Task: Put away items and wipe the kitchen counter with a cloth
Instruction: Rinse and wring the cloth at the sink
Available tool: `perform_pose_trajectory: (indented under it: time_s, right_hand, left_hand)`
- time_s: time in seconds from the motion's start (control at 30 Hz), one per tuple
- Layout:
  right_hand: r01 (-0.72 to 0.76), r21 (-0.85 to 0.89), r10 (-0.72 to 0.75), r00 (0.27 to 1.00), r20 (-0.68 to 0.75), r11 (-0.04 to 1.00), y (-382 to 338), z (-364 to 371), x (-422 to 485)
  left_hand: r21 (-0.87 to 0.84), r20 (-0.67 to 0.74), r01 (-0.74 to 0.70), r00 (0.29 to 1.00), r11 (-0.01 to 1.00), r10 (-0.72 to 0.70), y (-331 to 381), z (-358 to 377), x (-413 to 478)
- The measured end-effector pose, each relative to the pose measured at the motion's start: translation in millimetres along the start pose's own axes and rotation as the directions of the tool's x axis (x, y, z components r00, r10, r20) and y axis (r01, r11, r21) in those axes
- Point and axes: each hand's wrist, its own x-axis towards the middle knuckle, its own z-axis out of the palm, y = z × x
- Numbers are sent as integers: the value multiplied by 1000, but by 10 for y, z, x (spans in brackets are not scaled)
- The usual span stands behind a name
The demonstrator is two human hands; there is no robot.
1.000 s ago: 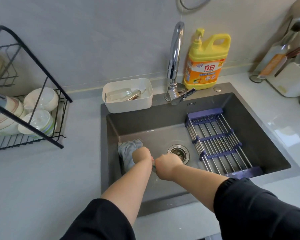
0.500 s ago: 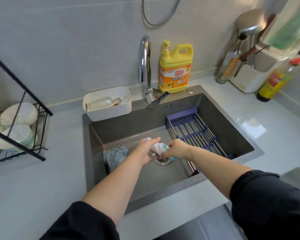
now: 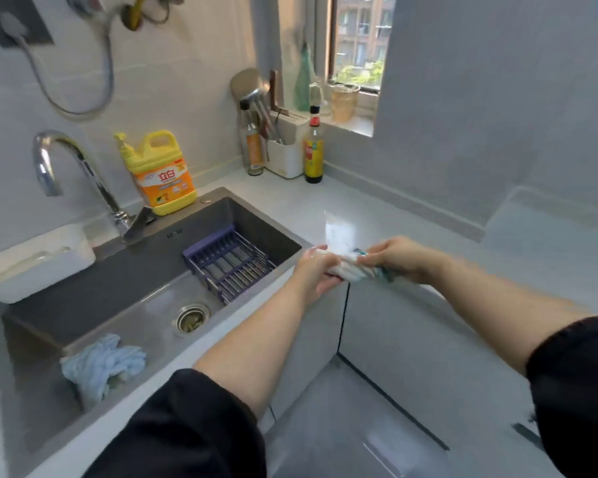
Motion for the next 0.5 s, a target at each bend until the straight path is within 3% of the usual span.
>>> perform_pose_trajectory:
  time_s: [0.13, 0.23, 0.37, 0.5]
  right_hand:
    - [10, 177, 23, 982, -187, 984, 698, -1070, -923]
    - [20, 200, 43, 951, -305, 980, 1068, -1620, -1523]
    - [23, 197, 92, 830, -551, 980, 1646, -2298, -2329]
    - [13, 299, 191, 743, -641, 954, 2173, -2921, -2801]
  left_hand:
    - [44, 128, -28, 992, 999, 22, -447, 1414, -219]
    - [54, 206, -78, 976, 995, 65, -698, 2224, -331]
    - [102, 339, -72, 940, 992, 34, -1159, 3475, -629]
    - [136, 431, -72, 902, 988, 7, -1489, 4484, -805]
